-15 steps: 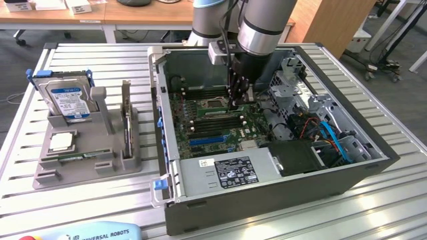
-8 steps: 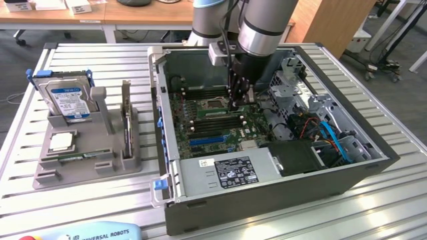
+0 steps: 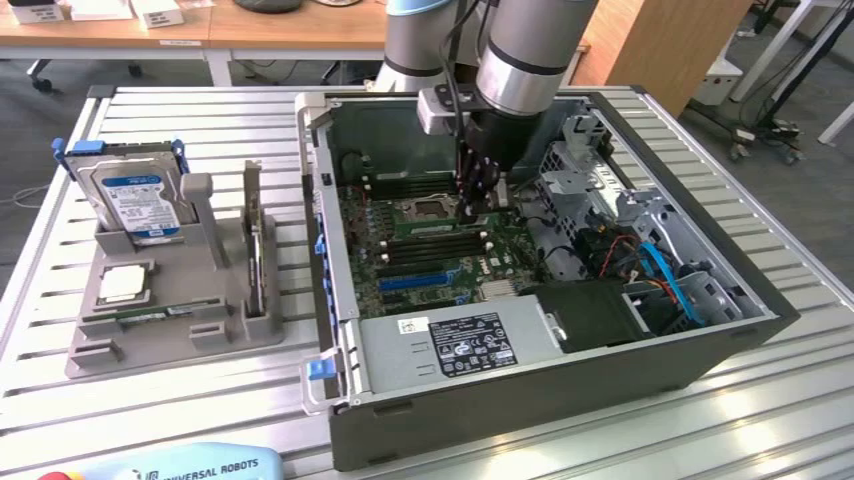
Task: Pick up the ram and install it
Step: 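Insert the ram into the slot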
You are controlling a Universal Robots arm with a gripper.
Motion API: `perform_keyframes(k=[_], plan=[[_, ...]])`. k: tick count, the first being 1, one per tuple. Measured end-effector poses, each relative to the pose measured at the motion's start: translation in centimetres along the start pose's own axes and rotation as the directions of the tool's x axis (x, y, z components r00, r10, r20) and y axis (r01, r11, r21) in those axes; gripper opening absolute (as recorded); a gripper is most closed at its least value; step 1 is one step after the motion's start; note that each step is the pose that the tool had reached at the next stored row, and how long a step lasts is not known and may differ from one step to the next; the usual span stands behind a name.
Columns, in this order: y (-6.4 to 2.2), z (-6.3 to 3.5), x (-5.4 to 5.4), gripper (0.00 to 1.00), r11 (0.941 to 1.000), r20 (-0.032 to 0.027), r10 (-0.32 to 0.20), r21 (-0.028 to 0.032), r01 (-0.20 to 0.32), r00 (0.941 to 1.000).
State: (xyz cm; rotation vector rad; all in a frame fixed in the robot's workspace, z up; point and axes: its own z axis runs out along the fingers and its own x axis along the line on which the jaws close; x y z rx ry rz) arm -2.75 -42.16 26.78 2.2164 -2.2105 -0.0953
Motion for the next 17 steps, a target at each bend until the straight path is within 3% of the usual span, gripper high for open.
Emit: perform_keyframes(k=[17], plan=[[-0.02, 0.5, 0.02, 0.12, 1.0, -0.0001, 0.0, 0.0, 0.0, 1.0]])
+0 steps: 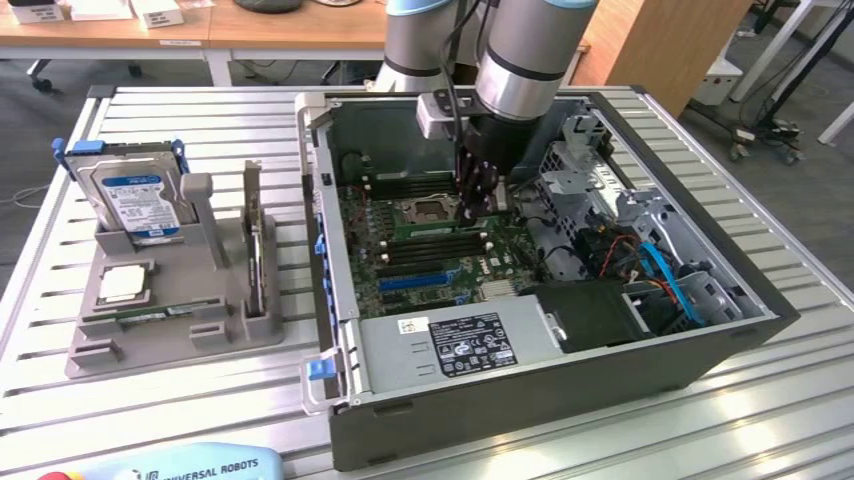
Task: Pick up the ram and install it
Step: 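Insert the ram into the slot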
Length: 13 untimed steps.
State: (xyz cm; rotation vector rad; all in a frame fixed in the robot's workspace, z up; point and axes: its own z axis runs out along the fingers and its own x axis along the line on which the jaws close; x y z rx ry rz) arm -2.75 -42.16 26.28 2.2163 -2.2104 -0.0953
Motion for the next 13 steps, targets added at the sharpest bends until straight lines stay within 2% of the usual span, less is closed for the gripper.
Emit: perform_keyframes(k=[13], plan=[[-0.02, 0.41, 0.01, 0.12, 1.0, 0.0, 0.0, 0.001, 0.0, 1.0]])
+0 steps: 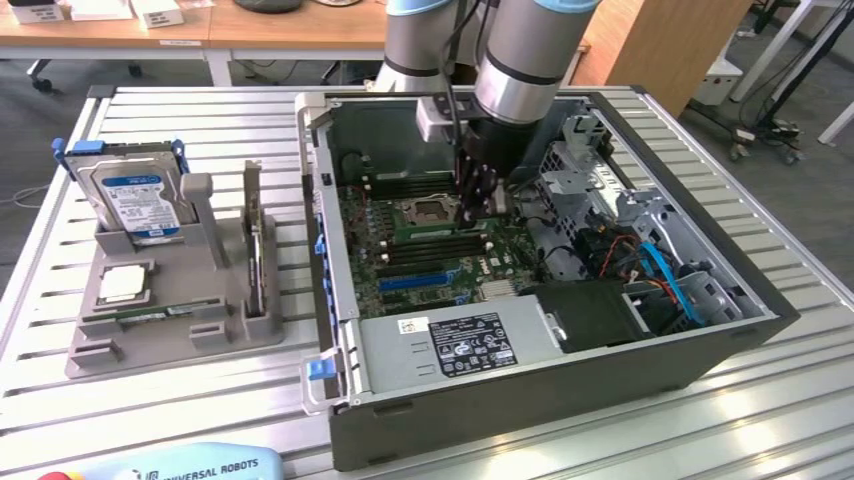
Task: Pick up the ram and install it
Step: 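Insert the ram into the slot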
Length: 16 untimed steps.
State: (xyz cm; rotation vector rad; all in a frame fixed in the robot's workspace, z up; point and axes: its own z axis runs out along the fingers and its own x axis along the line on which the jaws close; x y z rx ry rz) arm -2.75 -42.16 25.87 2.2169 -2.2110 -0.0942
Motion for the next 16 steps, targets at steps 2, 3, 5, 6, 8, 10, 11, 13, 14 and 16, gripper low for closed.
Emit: perform_keyframes(k=[2, 3, 5, 6, 8, 10, 11, 13, 14, 16], plan=[[-0.01, 0.13, 0.0, 0.12, 1.0, 0.0001, 0.0, 0.0001, 0.0, 1.0], [-0.01, 0.19, 0.01, 0.12, 1.0, 0.0, 0.0, 0.0, 0.0, 1.0], [-0.02, 0.32, 0.01, 0.12, 1.0, 0.0001, 0.0, 0.0, 0.0, 1.0], [-0.02, 0.38, 0.01, 0.12, 1.0, 0.0, 0.0, 0.0, 0.0, 1.0], [-0.02, 0.47, 0.02, 0.12, 1.0, 0.0, 0.0, 0.0, 0.0, 1.0], [-0.02, 0.48, 0.02, 0.12, 1.0, -0.0002, 0.0, -0.0001, 0.0, 1.0], [-0.02, 0.48, 0.02, 0.12, 1.0, -0.0002, 0.0, -0.0001, 0.0, 1.0], [-0.03, 0.5, 0.02, 0.12, 1.0, 0.0, 0.0, 0.0, 0.0, 1.0], [-0.03, 0.54, 0.01, 0.12, 1.0, 0.0003, 0.0, 0.0002, 0.0, 1.0], [-0.03, 0.64, 0.02, 0.12, 1.0, 0.0002, 0.0, 0.0, 0.0, 1.0]])
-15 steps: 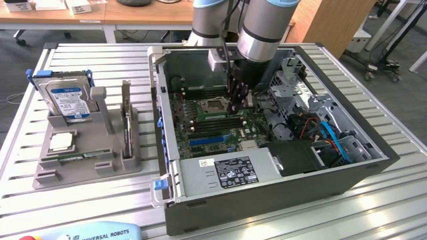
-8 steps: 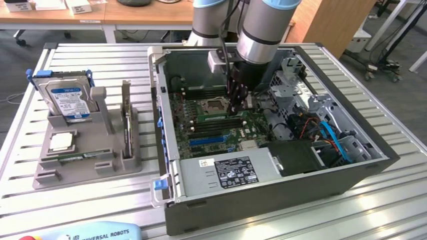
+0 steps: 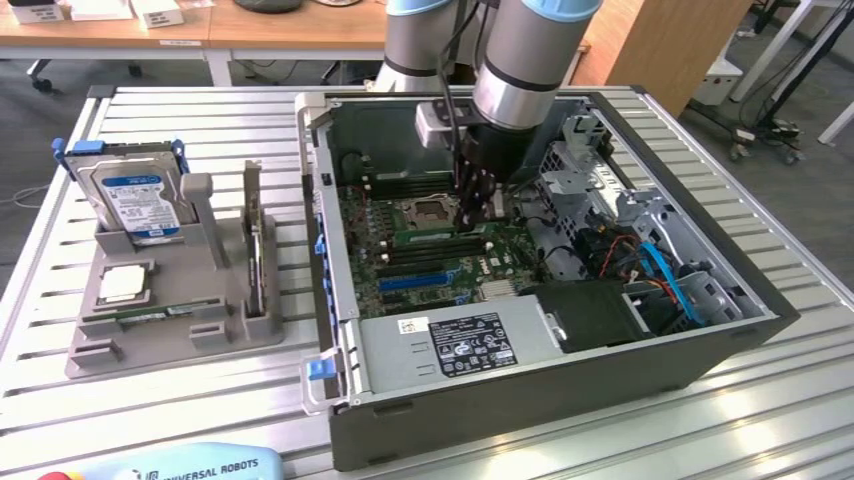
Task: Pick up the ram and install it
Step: 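Insert the ram into the slot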
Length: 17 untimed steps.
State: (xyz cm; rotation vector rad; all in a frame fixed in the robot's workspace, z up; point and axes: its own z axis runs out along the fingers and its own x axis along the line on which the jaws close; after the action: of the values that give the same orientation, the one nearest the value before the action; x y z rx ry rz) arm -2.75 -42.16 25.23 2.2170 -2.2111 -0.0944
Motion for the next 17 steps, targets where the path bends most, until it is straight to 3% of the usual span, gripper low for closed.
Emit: perform_keyframes(k=[17], plan=[[-0.01, 0.21, -0.29, 0.12, 1.0, -0.0002, 0.001, 0.0, -0.001, 1.0]])
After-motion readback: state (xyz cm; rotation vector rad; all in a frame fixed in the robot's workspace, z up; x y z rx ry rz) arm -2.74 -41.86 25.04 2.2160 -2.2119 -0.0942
